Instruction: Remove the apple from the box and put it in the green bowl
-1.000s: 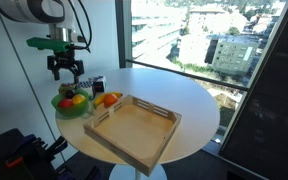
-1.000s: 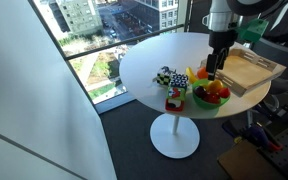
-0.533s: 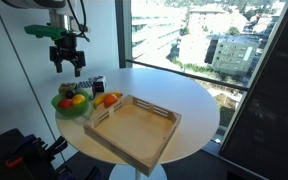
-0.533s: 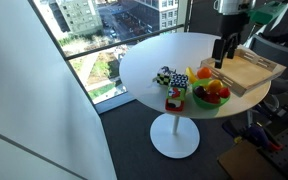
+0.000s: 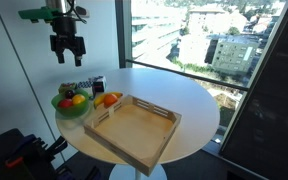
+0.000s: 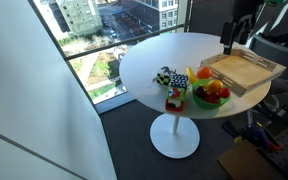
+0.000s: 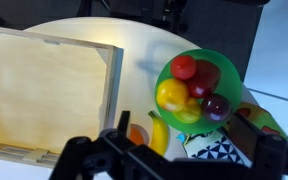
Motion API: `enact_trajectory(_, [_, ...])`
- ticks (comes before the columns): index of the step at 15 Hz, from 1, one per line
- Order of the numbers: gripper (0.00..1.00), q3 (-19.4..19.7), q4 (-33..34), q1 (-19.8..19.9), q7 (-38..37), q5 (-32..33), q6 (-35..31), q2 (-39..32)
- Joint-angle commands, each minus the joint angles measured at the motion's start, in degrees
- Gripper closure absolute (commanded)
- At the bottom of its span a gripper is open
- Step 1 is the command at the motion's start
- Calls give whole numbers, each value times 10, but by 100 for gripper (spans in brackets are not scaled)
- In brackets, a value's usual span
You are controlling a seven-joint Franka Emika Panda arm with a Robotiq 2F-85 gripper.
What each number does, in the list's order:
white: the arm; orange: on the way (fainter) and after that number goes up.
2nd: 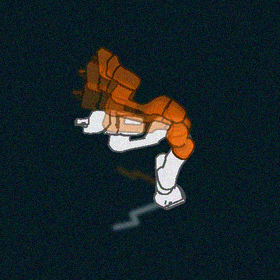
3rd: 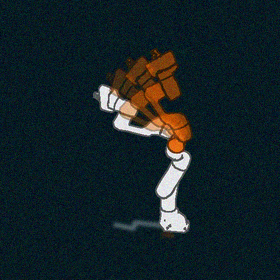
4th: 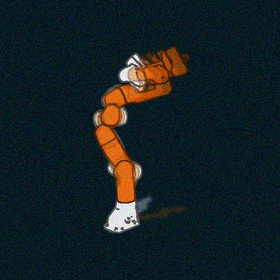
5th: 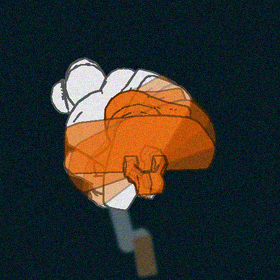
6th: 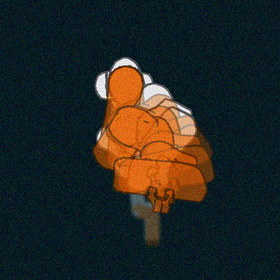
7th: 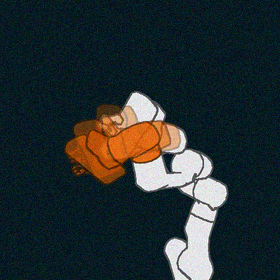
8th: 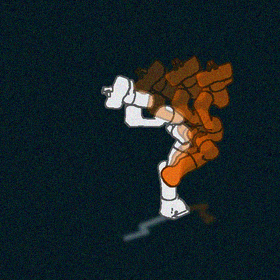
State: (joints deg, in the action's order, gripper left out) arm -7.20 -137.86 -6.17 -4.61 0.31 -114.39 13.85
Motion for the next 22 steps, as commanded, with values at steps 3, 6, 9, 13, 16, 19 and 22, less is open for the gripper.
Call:
enact_trajectory(3, [0, -2, 7, 6, -25, 13, 16, 41])
enact_trajectory(6, [0, -1, 8, 4, -18, 8, 20, 57])
enact_trajectory(9, [0, 0, 10, 3, -14, 2, 31, 73])
enact_trajectory(13, [0, 4, 16, 0, -5, -10, 58, 90])
enact_trajectory(16, [0, 5, 18, -1, -5, -20, 72, 99])
enact_trajectory(19, [0, 5, 19, -1, -5, -27, 82, 105])
enact_trajectory(22, [0, 0, 9, 1, -9, -16, 65, 100])
